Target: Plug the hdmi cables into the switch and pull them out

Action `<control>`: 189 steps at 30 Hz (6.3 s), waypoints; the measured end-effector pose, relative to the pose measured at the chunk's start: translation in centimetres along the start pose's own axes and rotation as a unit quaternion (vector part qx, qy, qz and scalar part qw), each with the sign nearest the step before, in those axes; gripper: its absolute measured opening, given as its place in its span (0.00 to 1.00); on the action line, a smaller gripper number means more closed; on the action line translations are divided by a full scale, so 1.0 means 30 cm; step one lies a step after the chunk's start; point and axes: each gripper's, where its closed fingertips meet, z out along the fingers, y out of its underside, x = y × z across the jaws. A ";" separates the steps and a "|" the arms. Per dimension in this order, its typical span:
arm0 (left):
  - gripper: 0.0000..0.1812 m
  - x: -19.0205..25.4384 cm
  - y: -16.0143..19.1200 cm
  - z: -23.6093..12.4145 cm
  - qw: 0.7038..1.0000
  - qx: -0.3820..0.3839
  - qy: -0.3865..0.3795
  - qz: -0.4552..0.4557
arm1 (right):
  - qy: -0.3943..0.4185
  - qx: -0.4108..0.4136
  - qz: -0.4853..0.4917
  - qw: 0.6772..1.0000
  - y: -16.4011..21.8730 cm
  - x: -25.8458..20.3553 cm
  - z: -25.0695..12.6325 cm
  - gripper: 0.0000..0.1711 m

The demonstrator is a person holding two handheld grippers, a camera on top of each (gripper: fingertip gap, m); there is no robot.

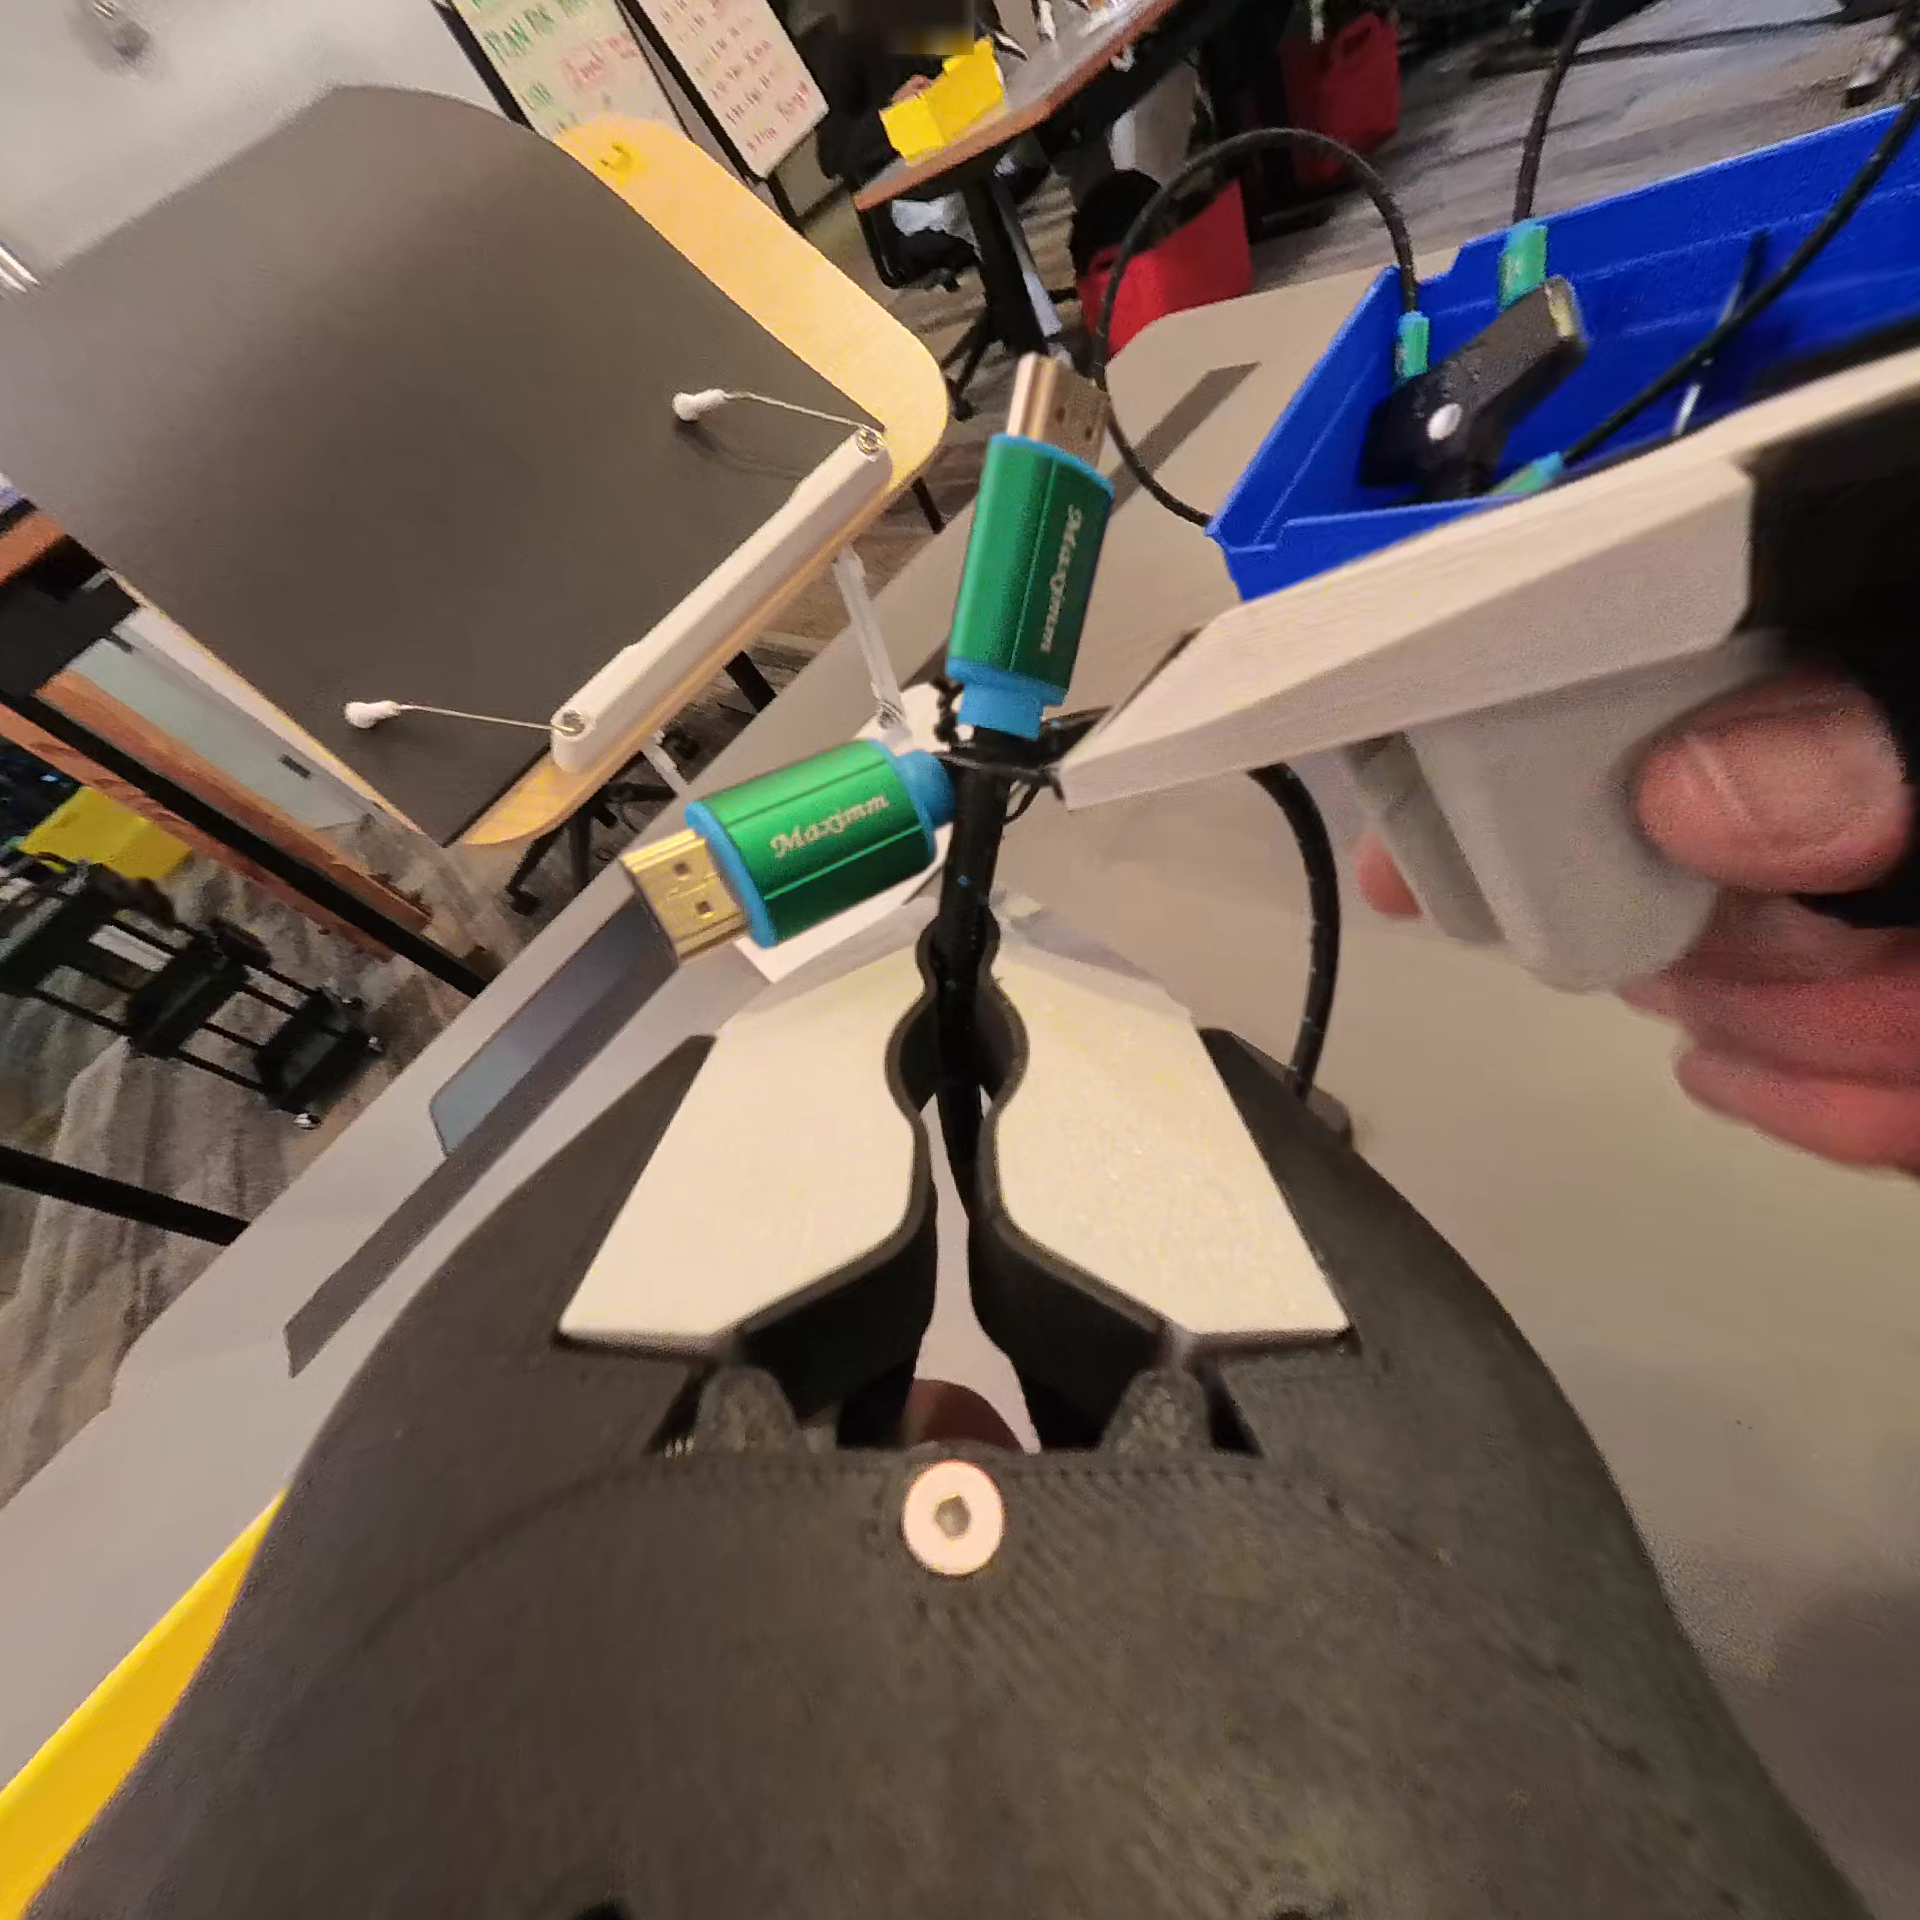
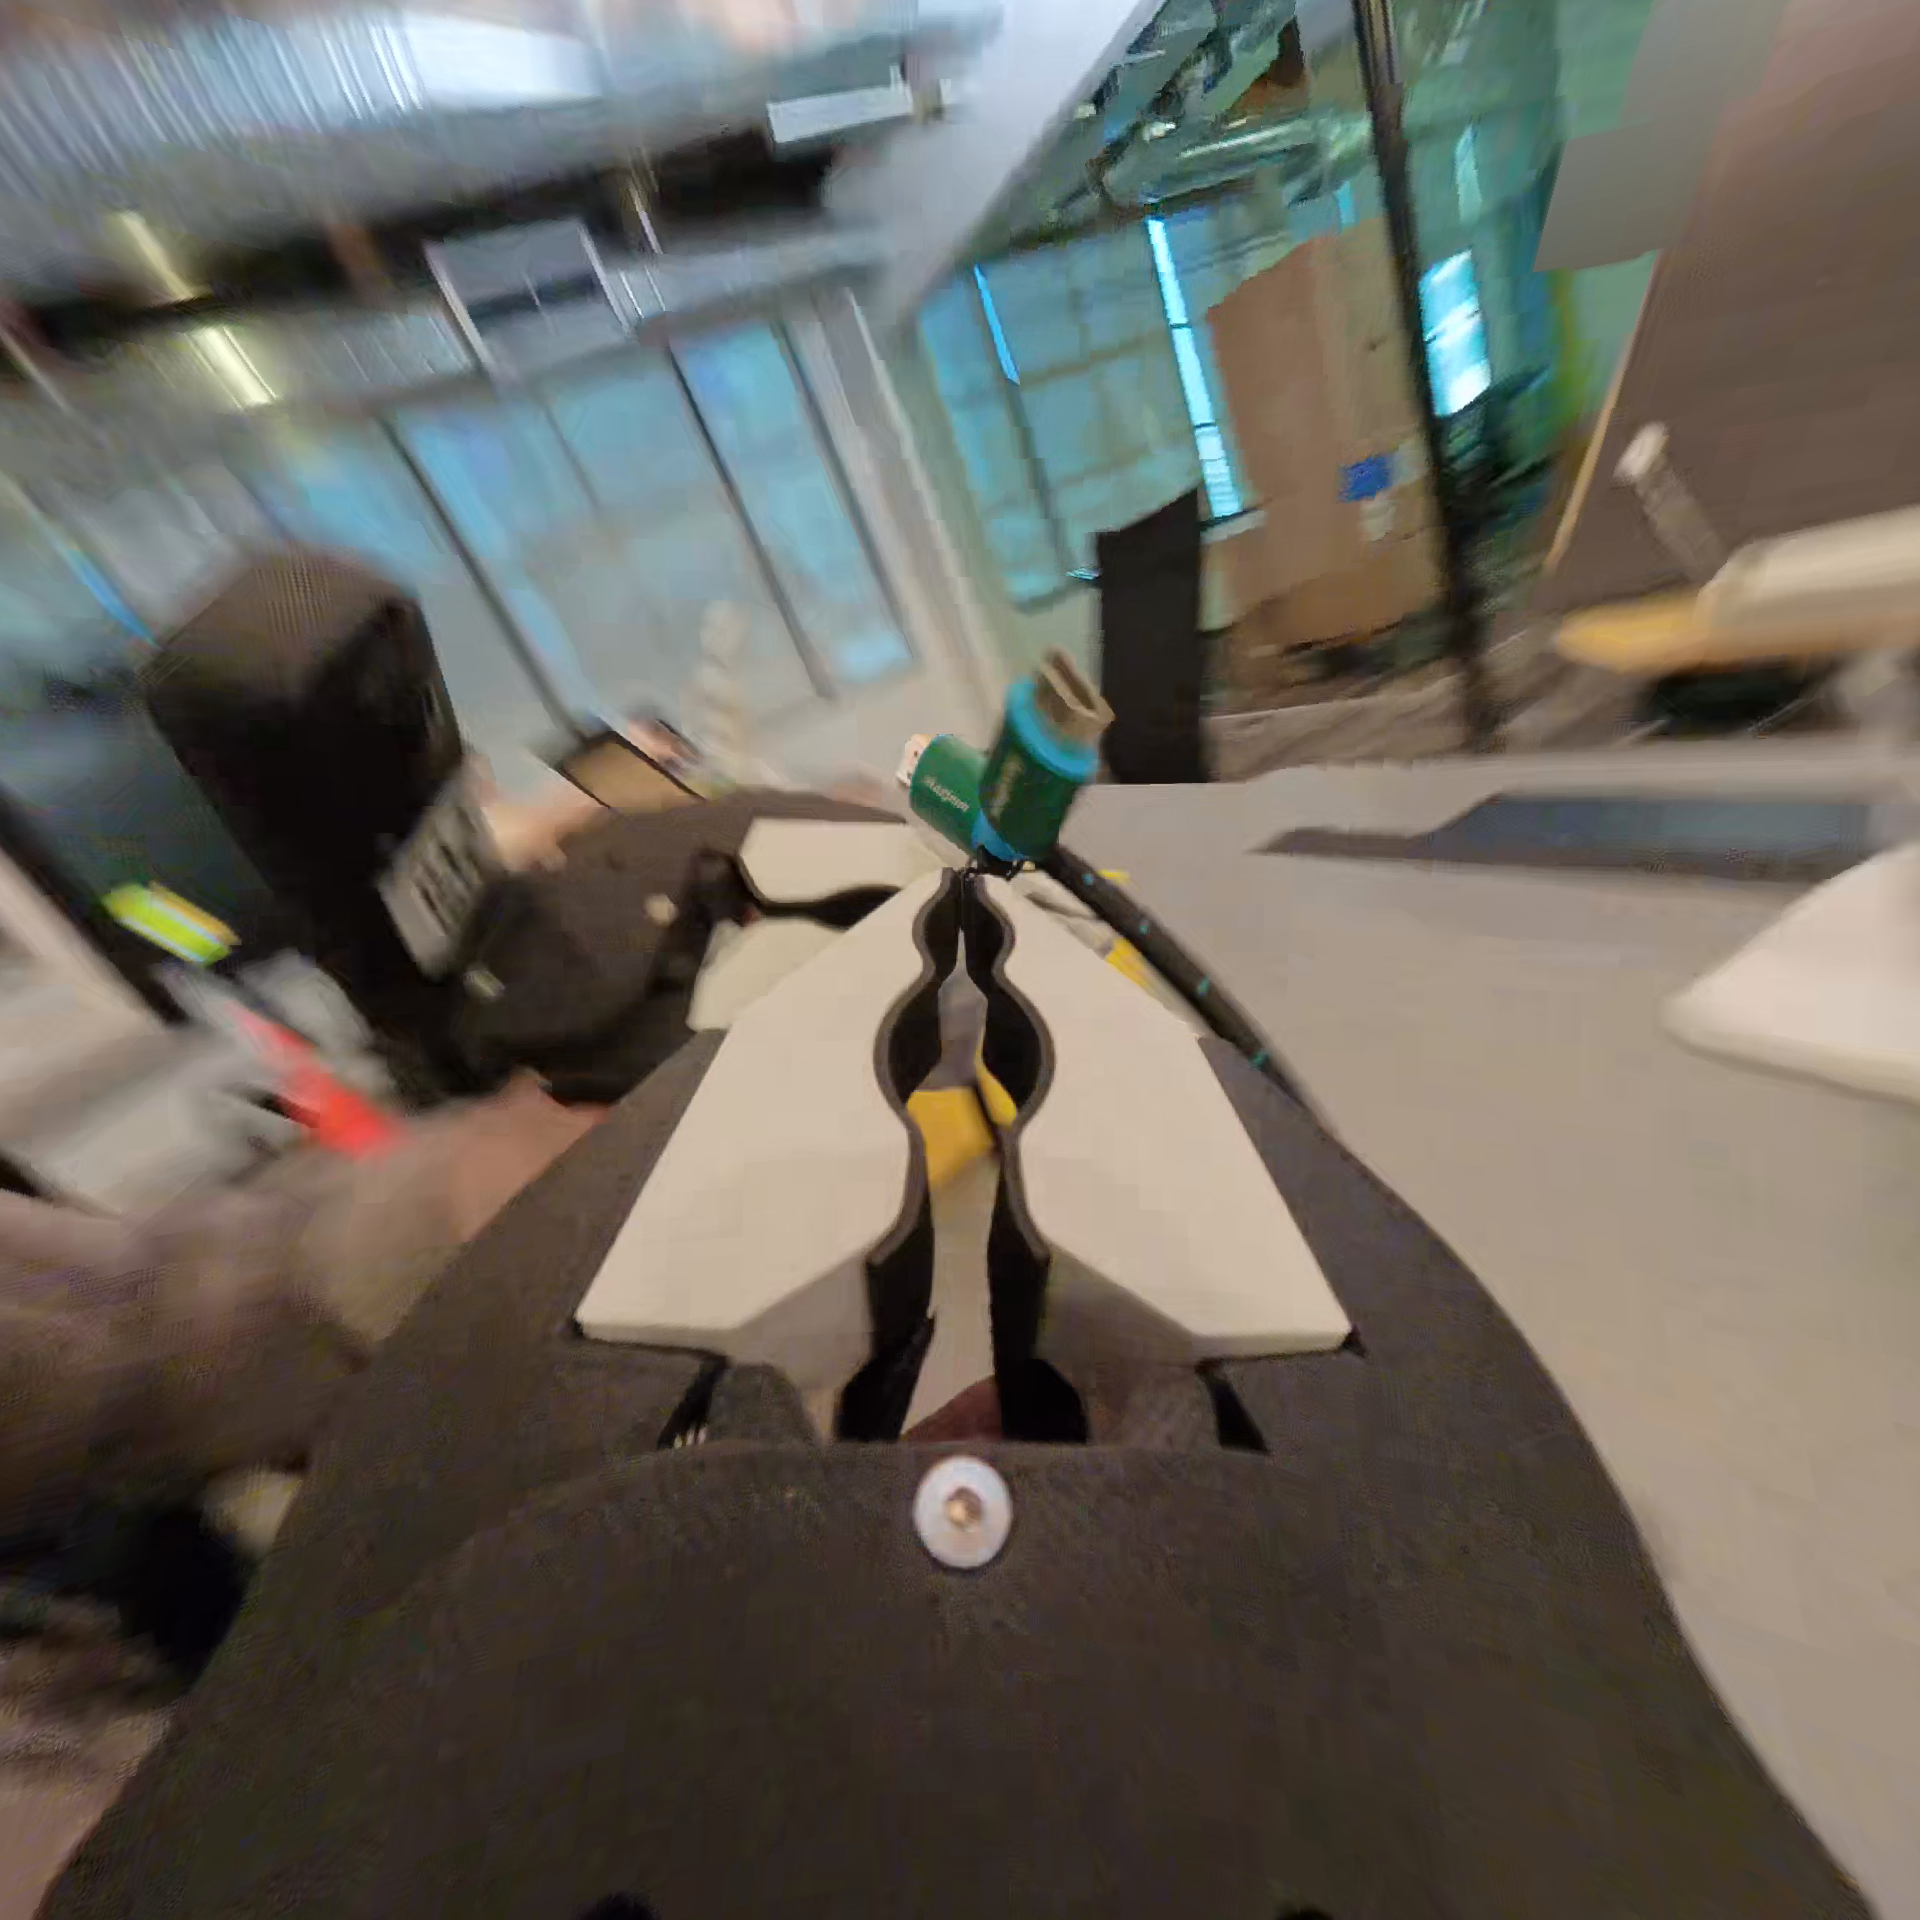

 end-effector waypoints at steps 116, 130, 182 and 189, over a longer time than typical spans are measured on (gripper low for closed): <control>0.00 -0.232 0.039 -0.045 0.996 -0.041 -0.073 -0.010 | 0.029 -0.042 -0.152 0.987 0.010 0.028 -0.042 0.00; 0.00 -0.368 0.042 -0.110 0.993 -0.040 -0.114 -0.013 | 0.064 -0.062 -0.236 0.968 0.023 0.050 -0.046 0.00; 0.00 -0.303 -0.009 -0.040 0.998 -0.046 -0.045 0.013 | 0.381 -0.227 -0.338 0.830 -0.363 0.341 -0.859 0.00; 0.00 -0.242 0.011 -0.009 0.998 -0.060 -0.022 0.025 | 0.414 -0.425 -0.266 0.760 -0.089 0.552 -1.064 0.00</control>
